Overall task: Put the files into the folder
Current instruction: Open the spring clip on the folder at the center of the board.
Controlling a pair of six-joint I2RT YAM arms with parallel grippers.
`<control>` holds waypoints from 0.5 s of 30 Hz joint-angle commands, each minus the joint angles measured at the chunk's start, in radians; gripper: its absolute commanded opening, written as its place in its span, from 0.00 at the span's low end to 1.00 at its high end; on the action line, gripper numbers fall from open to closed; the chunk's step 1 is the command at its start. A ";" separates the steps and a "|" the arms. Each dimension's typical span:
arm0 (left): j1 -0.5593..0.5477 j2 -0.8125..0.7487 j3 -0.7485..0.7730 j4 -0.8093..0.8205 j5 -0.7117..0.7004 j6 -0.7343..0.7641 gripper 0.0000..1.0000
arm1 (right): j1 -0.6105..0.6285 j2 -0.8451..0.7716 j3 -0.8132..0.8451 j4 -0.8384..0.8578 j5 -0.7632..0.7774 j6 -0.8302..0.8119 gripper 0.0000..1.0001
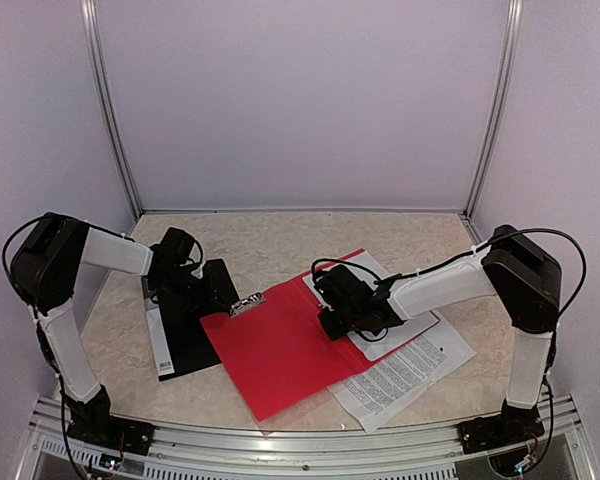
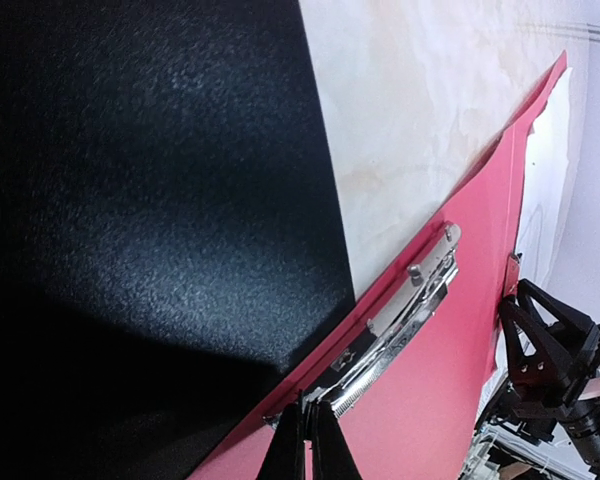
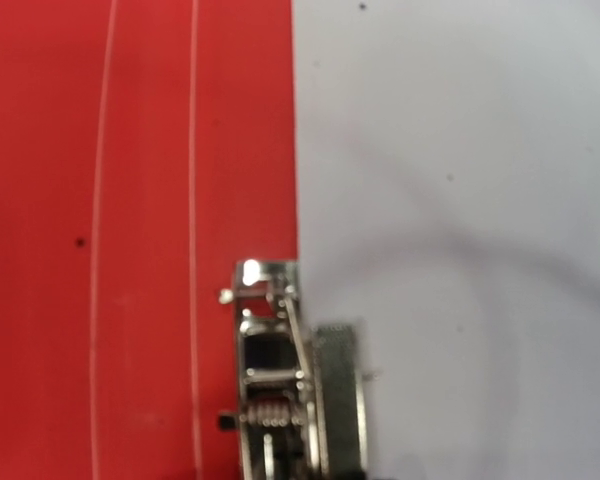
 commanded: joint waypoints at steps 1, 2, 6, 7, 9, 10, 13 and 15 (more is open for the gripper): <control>-0.068 0.112 -0.034 -0.136 -0.179 0.061 0.00 | 0.021 0.093 -0.030 -0.131 -0.094 -0.005 0.12; -0.073 0.115 -0.035 -0.141 -0.189 0.064 0.00 | 0.021 0.093 -0.032 -0.133 -0.094 -0.005 0.12; -0.091 0.128 -0.032 -0.179 -0.247 0.083 0.00 | 0.023 0.095 -0.030 -0.140 -0.092 -0.003 0.11; -0.094 0.130 -0.031 -0.188 -0.261 0.088 0.00 | 0.023 0.095 -0.031 -0.142 -0.091 -0.003 0.11; -0.099 0.135 -0.028 -0.207 -0.285 0.102 0.00 | 0.025 0.096 -0.029 -0.142 -0.090 -0.001 0.11; -0.099 0.142 -0.024 -0.216 -0.293 0.104 0.00 | 0.026 0.096 -0.028 -0.143 -0.091 -0.001 0.11; -0.117 0.173 0.002 -0.241 -0.291 0.115 0.00 | 0.029 0.099 -0.018 -0.151 -0.090 -0.001 0.11; -0.141 0.206 0.022 -0.264 -0.312 0.120 0.00 | 0.031 0.098 -0.014 -0.156 -0.084 -0.003 0.10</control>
